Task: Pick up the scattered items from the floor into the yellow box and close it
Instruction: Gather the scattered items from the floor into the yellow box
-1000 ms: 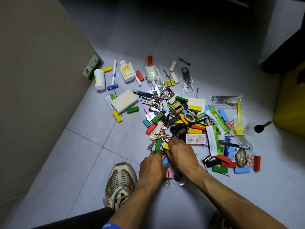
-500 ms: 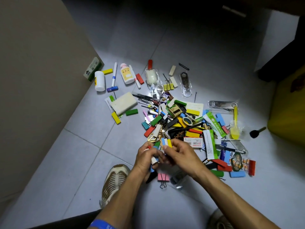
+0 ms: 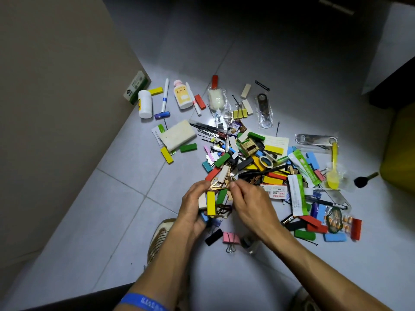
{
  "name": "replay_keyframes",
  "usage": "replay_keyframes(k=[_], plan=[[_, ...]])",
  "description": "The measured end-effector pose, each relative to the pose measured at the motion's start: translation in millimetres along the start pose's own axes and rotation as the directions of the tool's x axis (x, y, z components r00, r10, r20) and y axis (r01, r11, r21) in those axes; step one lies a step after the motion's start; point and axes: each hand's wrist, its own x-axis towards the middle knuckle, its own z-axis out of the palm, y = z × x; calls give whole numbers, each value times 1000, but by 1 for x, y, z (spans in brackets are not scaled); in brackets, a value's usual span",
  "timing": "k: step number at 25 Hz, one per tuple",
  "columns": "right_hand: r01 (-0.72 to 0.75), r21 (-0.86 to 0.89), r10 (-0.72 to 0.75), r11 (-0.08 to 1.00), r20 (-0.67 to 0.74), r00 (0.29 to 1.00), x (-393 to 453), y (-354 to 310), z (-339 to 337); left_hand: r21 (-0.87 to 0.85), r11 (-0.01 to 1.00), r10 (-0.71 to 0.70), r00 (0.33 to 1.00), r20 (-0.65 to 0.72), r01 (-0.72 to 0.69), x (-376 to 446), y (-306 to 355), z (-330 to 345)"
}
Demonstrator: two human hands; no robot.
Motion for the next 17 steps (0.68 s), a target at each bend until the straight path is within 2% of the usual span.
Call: replay_keyframes(k=[1, 2, 3, 4, 7, 10, 12, 14, 16, 17], plan=[[49, -98, -44, 994, 50, 998, 4, 10, 5, -5, 1000, -11, 999, -50, 11, 2, 4, -6], [125, -211, -87, 969, 182, 979, 8, 19, 11, 12, 1000, -21, 995, -100, 22, 4, 8, -12], [216, -302, -110, 928, 331, 937, 11, 28, 20, 21, 999, -31, 990, -138, 35, 5, 11, -16], [286, -360, -120, 888, 419, 900, 14, 33, 27, 12, 999, -46, 986, -158, 49, 5, 13, -19], [338, -458, -165, 822, 376, 912, 20, 40, 42, 22, 999, -31, 986, -165, 35, 5, 13, -22], [322, -507, -173, 799, 318, 932, 21, 45, 42, 309, 951, 84, 975, -208, -16, 6, 11, -26], [292, -504, -188, 813, 248, 950, 17, 48, 37, 577, 817, 181, 948, -261, 2, 6, 8, -28], [246, -458, -207, 854, 136, 969, 10, 49, 33, 787, 616, 332, 906, -263, 3, 4, 5, -28], [280, -351, -250, 894, 130, 960, 0, 42, 34, 935, 352, 450, 882, -138, -33, 1, 1, -32], [327, -313, -270, 892, 211, 939, -4, 37, 38, 973, 225, 464, 884, -65, -47, 1, -1, -33]])
